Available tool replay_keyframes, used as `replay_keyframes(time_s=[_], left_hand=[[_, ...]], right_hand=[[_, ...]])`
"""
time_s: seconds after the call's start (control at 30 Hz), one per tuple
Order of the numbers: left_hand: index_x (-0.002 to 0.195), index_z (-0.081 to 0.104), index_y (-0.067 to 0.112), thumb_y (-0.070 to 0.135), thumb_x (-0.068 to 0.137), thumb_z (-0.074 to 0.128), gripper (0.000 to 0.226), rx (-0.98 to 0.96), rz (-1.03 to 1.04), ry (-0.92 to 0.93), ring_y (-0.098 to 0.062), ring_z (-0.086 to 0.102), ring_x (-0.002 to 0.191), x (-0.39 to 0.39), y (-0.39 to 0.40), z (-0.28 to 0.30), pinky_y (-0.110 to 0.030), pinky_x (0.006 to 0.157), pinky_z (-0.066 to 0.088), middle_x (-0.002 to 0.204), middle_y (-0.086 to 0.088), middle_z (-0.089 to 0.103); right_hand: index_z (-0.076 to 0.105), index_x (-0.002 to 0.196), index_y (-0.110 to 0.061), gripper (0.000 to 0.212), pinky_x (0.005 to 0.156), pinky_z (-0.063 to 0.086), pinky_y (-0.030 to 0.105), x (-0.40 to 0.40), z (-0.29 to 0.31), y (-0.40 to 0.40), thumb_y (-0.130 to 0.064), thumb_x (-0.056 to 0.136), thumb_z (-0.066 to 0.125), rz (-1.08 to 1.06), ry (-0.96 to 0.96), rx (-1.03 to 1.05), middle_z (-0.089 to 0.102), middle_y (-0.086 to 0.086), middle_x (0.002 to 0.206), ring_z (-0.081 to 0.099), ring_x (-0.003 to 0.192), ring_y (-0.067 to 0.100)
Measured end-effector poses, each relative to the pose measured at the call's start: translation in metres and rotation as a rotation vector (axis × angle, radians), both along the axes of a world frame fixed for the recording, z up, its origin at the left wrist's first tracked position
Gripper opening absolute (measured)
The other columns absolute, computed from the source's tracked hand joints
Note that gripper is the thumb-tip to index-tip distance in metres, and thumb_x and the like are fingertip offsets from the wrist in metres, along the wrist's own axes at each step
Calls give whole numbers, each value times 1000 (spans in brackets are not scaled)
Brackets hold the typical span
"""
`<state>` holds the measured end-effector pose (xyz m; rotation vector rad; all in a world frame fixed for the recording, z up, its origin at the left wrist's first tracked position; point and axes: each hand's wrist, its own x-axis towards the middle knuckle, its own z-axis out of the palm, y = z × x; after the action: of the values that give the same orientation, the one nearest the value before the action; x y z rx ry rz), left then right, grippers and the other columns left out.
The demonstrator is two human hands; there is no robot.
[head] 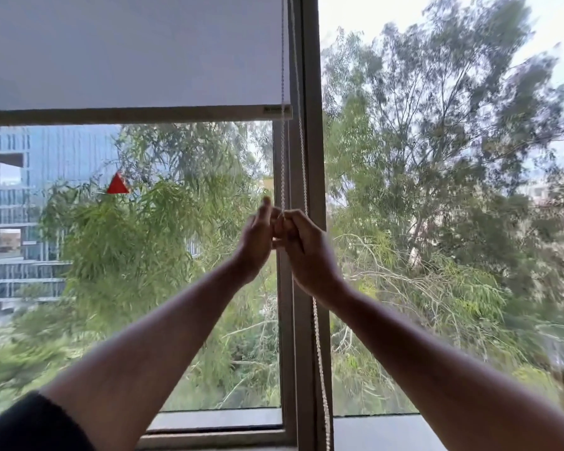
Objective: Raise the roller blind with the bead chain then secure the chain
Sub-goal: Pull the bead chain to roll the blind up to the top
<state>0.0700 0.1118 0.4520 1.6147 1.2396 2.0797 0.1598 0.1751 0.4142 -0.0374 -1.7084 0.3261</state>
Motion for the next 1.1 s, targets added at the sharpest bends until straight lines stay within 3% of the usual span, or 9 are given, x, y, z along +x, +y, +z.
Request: replay_keyframes(time_s=[0.17,0.27,0.37,0.53,0.63,0.73,0.87,1.0,1.1], left_hand=[[98,65,9,36,107,33,43,29,-137,-44,-21,69,71,22,-14,54,-35,69,58,83,-8,73],[91,59,14,26,106,39,28,21,-162,-72,-11,53,53,43,-17,57,-28,54,47,67,3,58],[72,43,22,36,105,41,36,111,-60,-108,-8,31,38,52,-8,46,-21,38,26,50,6,38],[66,34,25,41,104,43,43,194,-20,-170,-10,22,36,50,-8,34,-18,38,18,50,2,30],[61,36,24,44,103,42,47,177,60,-99,-12,24,40,43,-6,22,-22,41,21,47,4,32],[59,47,23,40,105,40,50,211,139,-23,-11,35,35,42,-5,7,-22,41,29,43,9,42],[65,58,30,37,106,39,46,173,58,8,-6,31,33,53,0,-23,-22,41,23,46,10,41],[67,36,26,34,106,40,40,108,-8,-102,-7,20,35,59,5,-39,-18,37,13,50,4,26],[63,42,28,35,106,39,44,99,-62,-48,-7,19,36,61,5,-43,-20,37,12,50,5,27]], right_hand=[[57,94,-35,26,45,37,31,8,-23,12,-13,104,48,-10,-26,40,58,-11,66,42,48,7],[56,94,-37,27,42,36,35,17,-34,22,-13,103,48,-38,-50,9,52,-16,60,38,47,8],[56,95,-36,20,42,34,34,23,-41,26,-21,103,46,-32,-98,24,53,-18,61,36,46,8],[58,95,-31,18,50,47,46,32,-37,24,-36,102,42,-23,-254,-18,55,-8,57,51,48,18],[60,105,-36,21,61,53,39,41,-14,19,-25,107,41,68,-303,-126,71,-2,70,68,63,18],[56,120,-29,21,68,52,32,47,24,5,-22,110,39,296,-226,-305,73,-8,89,69,78,6],[49,133,-11,25,81,57,38,50,78,-23,-16,110,40,420,-139,-388,73,9,106,71,92,21],[52,128,-8,23,64,52,33,42,105,-40,-13,111,37,497,-70,-493,67,9,90,63,68,17],[66,107,-24,34,46,31,25,30,104,-37,-5,106,39,361,24,-440,55,-1,68,40,50,9]])
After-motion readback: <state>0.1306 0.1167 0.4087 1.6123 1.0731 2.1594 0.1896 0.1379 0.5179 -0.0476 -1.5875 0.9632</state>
